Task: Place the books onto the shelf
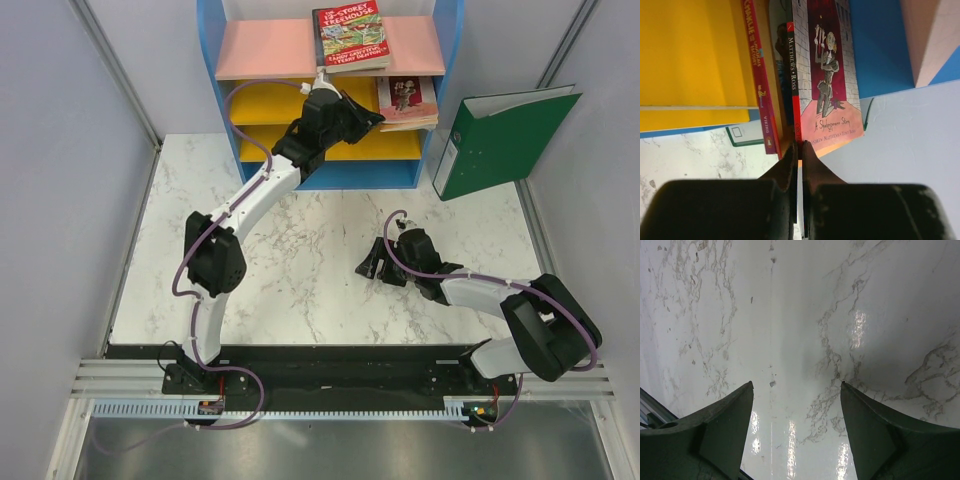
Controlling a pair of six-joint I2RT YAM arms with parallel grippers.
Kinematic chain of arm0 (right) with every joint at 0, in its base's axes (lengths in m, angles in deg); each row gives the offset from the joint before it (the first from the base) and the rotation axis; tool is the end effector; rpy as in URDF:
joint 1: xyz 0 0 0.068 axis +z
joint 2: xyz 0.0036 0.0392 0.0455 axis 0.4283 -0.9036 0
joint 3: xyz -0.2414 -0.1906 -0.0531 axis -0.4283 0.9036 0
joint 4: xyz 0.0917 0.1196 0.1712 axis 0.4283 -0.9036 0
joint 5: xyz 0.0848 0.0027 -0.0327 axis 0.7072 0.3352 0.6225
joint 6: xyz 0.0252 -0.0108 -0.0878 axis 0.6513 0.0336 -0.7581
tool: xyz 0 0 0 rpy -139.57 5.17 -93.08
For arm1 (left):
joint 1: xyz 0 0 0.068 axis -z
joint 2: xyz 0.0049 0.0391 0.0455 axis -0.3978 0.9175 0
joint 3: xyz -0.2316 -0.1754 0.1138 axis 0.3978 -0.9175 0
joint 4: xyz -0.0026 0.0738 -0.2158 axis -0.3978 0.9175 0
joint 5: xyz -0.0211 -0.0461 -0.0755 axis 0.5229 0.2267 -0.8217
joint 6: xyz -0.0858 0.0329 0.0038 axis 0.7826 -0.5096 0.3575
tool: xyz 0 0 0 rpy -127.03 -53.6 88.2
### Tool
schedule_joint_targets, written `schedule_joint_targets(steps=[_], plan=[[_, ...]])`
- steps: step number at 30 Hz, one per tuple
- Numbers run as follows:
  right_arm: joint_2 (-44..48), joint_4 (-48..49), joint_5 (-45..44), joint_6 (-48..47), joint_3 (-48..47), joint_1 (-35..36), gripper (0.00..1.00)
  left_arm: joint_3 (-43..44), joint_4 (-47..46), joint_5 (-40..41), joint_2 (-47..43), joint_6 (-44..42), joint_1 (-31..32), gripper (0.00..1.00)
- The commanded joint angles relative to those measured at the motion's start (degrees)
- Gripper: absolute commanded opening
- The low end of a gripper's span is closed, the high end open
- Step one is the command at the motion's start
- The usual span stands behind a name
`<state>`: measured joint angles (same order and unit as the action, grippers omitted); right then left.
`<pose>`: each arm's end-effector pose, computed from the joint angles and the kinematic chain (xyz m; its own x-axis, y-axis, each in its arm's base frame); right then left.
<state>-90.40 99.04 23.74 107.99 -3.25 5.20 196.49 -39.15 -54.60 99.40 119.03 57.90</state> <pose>0.2227 0.1470 0.1891 -0.8175 0.3030 -0.4898 -0.0672 0.7945 0.6036 0.4455 -0.3118 0.4023 -0.5967 -0.6408 -0.4831 0.1933 0.4695 -0.8615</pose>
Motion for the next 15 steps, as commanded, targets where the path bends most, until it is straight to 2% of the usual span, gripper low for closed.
schedule_joint_targets(steps=[1,6,10,15], plan=[[-0.33,1.65,0.5,0.22,-0.58,-0.16,0.78,4.46,-3.77,-5.78,2.21,1.18,-0.44,0.03],[-0.5,1.65,0.59,0.22,-0.67,-0.16,0.77,4.56,-3.69,-6.66,2.21,1.71,-0.44,0.1],[-0.68,1.65,0.59,0.31,-0.67,-0.16,0.78,3.5,-3.77,-6.84,1.42,1.45,-0.44,0.28],[-0.5,1.66,0.59,0.31,-0.67,-0.16,0.78,2.18,-3.16,-6.49,0.37,1.28,-0.44,0.4]])
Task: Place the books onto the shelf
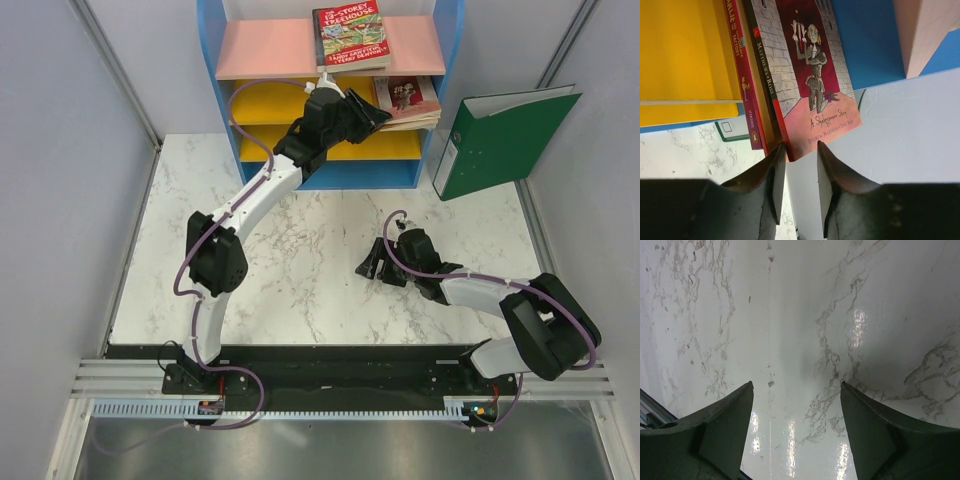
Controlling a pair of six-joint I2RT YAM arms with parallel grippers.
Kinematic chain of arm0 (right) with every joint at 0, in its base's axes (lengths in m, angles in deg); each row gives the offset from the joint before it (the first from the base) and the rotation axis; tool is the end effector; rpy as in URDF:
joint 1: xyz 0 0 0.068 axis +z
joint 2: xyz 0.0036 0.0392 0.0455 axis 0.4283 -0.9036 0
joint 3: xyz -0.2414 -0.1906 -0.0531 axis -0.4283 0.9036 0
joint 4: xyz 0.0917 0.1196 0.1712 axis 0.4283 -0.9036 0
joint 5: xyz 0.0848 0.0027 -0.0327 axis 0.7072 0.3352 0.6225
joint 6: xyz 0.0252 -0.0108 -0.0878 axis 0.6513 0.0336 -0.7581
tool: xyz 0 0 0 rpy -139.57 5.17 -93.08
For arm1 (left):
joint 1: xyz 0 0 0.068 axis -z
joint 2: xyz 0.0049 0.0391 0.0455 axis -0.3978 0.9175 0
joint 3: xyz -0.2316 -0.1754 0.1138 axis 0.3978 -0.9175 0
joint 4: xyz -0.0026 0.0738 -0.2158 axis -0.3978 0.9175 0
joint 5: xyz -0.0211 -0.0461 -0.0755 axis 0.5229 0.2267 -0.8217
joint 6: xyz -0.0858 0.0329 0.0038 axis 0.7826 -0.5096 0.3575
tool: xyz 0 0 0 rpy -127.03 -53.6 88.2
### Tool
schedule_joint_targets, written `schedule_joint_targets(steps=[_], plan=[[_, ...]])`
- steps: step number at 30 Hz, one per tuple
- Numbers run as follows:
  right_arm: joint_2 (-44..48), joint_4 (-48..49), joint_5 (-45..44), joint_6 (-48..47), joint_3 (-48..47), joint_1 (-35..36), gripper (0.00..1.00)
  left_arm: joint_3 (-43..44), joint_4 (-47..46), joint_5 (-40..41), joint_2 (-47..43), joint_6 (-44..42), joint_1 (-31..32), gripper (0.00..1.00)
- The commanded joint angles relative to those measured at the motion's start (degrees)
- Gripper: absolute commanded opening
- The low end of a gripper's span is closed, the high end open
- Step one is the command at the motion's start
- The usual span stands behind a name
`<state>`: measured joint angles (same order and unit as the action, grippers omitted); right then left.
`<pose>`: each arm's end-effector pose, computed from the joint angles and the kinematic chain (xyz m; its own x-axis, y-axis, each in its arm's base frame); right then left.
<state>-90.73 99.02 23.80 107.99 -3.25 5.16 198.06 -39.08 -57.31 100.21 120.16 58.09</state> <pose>0.2231 0.1471 0.1877 -0.8203 0.3017 -0.4860 -0.0639 0.7960 0.6019 0.4446 -0.3181 0.4047 -0.6296 -0.6250 -0.4615 0.2090 0.4359 -0.8754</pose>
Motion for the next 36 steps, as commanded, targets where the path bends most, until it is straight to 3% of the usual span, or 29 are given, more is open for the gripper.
schedule_joint_targets(steps=[1,5,16,23,27,31,34,35,36], plan=[[-0.17,1.68,0.52,0.31,-0.67,-0.11,0.78,0.61,-3.05,-3.78,-0.88,0.22,-0.64,0.42],[-0.09,1.76,0.52,0.31,-0.58,-0.11,0.78,-0.09,-0.16,-3.96,-2.2,0.31,-0.64,0.48],[0.35,1.76,0.61,0.39,-0.41,-0.11,0.78,-1.15,13.01,3.69,-8.61,-6.71,-0.9,0.5],[0.26,1.76,0.7,0.31,-0.41,-0.03,0.78,-9.92,14.62,1.67,-16.51,-10.58,-0.91,0.5],[0.27,1.85,0.7,0.31,-0.41,-0.11,0.78,-11.26,16.63,4.47,-22.84,-14.97,-0.99,0.5],[0.0,1.85,0.79,0.39,-0.41,-0.11,0.78,-5.39,22.16,9.4,-25.93,-22.42,-1.08,0.49],[0.0,1.94,0.87,0.39,-0.49,-0.11,0.78,6.36,28.14,10.9,-23.48,-26.3,-1.43,0.49],[0.09,1.94,0.87,0.39,-0.49,-0.11,0.78,8.06,29.02,12.2,-22.25,-26.93,-1.69,0.47],[0.09,1.94,0.87,0.39,-0.49,-0.11,0.78,9.3,29.47,13.26,-21.98,-28.32,-1.7,0.35]])
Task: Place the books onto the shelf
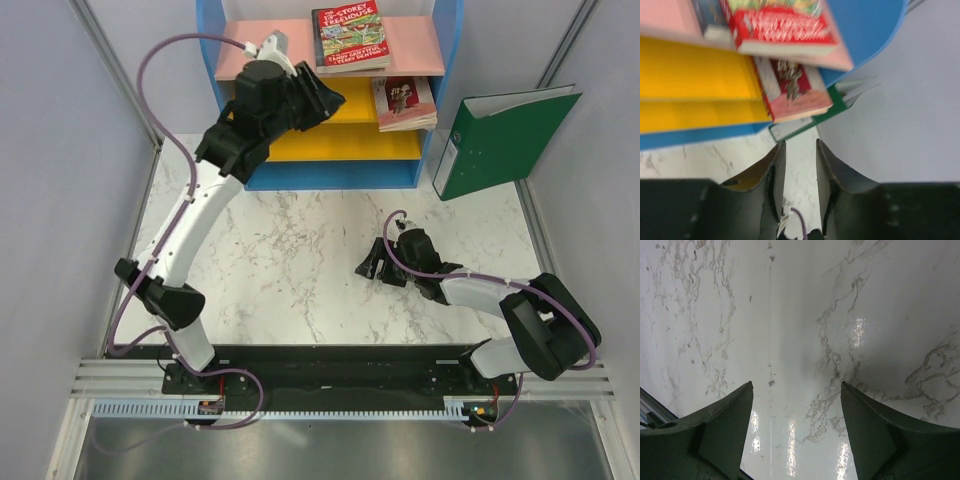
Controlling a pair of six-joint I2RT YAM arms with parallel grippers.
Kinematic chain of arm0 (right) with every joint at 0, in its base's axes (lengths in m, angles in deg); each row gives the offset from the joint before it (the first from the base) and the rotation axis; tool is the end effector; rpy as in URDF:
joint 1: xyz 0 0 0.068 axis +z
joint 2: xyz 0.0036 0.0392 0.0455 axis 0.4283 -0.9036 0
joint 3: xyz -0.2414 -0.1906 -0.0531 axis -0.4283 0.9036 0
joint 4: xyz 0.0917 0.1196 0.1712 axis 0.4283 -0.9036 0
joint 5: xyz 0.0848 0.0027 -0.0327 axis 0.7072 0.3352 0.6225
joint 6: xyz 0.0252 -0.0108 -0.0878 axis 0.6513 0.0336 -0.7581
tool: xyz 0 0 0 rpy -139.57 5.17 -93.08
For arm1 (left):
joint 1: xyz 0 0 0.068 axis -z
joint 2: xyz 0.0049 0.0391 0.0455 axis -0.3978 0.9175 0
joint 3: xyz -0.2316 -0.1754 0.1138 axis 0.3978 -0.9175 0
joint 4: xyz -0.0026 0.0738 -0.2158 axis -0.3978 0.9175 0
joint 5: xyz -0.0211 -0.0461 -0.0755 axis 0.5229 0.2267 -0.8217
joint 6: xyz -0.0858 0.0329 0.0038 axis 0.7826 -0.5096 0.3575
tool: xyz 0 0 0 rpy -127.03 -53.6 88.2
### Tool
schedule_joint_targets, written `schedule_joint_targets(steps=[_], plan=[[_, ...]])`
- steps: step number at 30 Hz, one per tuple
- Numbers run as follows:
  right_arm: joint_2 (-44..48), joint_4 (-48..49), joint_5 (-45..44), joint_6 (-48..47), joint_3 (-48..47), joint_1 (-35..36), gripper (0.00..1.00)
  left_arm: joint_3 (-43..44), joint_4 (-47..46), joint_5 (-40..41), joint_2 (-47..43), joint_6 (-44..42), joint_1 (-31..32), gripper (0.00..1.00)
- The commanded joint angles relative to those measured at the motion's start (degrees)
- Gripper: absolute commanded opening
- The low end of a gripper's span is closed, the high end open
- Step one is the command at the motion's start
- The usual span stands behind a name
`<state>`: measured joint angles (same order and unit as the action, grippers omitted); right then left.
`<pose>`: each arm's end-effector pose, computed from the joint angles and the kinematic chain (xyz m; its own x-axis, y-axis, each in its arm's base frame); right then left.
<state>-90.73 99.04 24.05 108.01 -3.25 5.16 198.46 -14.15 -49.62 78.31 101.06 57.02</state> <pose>0.2229 0.1474 0.1877 -0.8218 0.3004 -0.4841 -0.0656 0.7941 0.6042 0.3353 -0.2200 0.5150 -0.4740 -0.4913 -0.7307 0.2871 0.6982 -0.6558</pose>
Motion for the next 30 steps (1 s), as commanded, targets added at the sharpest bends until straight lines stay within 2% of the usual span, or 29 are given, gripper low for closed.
schedule_joint_targets(steps=[1,2,3,6,10,14,15,18,30], plan=[[0.09,1.92,0.63,0.37,-0.41,-0.11,0.78,10.66,4.45,6.8,0.27,-9.58,-0.71,0.29],[0.18,1.92,0.55,0.37,-0.41,-0.03,0.78,12.07,4.53,8.55,0.97,-10.28,-0.71,0.24],[0.35,1.92,0.55,0.37,-0.32,-0.11,0.78,13.47,4.53,9.09,2.63,-11.86,-0.71,0.26],[0.35,1.83,0.37,0.37,-0.32,-0.11,0.78,19.71,5.85,9.45,7.46,-13.28,-0.89,0.43],[0.09,1.74,0.37,0.46,-0.49,-0.11,0.78,21.13,5.68,5.24,10.03,-9.6,-1.94,0.43],[-0.17,1.74,0.37,0.37,-0.58,-0.11,0.78,21.39,3.57,-0.65,12.4,-6.52,-3.26,0.26],[-0.17,1.74,0.37,0.37,-0.58,-0.11,0.78,21.57,3.3,-1.01,12.84,-5.82,-3.43,0.16],[-0.26,1.74,0.37,0.37,-0.58,-0.11,0.78,21.92,2.16,-1.37,13.9,-4.58,-3.7,0.03],[-0.7,1.74,0.55,0.37,-0.85,-0.11,0.78,21.92,-3.9,0.39,17.68,-0.1,-4.49,0.02]])
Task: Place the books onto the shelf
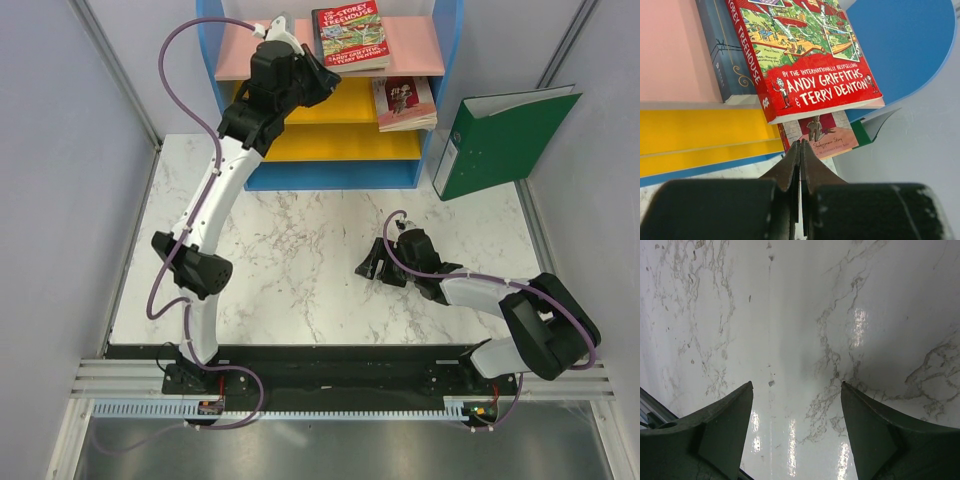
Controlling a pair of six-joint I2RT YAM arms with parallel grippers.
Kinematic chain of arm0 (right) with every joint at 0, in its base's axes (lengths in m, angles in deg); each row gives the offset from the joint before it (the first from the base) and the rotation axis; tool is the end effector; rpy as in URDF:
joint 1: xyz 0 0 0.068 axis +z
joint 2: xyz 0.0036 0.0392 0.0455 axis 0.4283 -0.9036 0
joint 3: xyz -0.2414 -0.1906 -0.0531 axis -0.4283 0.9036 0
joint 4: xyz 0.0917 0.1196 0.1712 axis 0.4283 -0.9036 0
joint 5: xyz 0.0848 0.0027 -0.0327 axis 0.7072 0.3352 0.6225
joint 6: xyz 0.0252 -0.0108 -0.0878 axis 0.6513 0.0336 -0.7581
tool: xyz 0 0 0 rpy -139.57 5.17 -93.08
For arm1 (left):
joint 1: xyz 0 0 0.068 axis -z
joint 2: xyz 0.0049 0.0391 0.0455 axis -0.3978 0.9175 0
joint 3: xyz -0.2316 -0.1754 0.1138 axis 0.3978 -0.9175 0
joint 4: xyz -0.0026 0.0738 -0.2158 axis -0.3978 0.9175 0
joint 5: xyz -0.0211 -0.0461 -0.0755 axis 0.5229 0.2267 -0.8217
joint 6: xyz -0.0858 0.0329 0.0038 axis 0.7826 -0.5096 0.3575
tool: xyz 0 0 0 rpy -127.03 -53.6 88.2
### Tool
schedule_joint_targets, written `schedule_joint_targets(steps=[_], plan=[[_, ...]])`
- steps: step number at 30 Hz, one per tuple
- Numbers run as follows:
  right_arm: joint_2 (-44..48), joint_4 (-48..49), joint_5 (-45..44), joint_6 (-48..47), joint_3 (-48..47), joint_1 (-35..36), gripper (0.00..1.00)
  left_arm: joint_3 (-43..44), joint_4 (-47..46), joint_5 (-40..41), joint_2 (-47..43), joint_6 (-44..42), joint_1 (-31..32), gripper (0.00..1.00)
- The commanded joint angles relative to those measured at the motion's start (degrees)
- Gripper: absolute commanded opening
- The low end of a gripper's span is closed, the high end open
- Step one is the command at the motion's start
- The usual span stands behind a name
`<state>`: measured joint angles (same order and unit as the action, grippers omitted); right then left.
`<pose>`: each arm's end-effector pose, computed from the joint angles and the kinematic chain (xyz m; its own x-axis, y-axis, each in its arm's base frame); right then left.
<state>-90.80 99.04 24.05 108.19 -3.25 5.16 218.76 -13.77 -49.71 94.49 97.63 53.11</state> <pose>0.2230 0.1475 0.1874 -0.8225 0.3026 -0.4815 -0.0624 0.7935 0.6053 0.4129 -0.2329 0.5102 -0.3814 -0.5032 -0.7755 0.3006 0.7257 -0.6188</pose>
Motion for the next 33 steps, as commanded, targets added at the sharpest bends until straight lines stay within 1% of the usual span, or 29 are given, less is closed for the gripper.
schedule_joint_targets(steps=[1,9,16,22,28,29,33], plan=[[-0.55,1.74,0.46,0.11,-0.85,-0.11,0.78,1.62,-4.45,0.65,1.68,3.68,-0.67,0.02],[-0.46,1.74,0.37,0.11,-0.76,-0.11,0.78,1.53,-7.0,5.92,2.12,3.51,-0.93,0.02],[-0.37,1.74,0.37,0.11,-0.67,-0.11,0.78,1.53,-9.63,6.63,1.95,3.6,-1.63,0.02],[-0.37,1.74,0.46,0.11,-0.67,-0.11,0.78,1.62,-10.69,5.67,2.47,3.86,-2.16,0.02],[-0.29,1.65,0.46,0.11,-0.67,-0.11,0.78,1.53,-10.69,-0.83,3.53,5.62,-3.3,0.02],[-0.37,1.65,0.46,0.11,-0.67,-0.11,0.78,1.53,-10.52,-2.93,3.88,5.53,-3.39,0.02],[-0.37,1.65,0.46,0.2,-0.67,-0.11,0.79,1.44,-10.78,-6.2,4.58,5.27,-3.39,0.02]])
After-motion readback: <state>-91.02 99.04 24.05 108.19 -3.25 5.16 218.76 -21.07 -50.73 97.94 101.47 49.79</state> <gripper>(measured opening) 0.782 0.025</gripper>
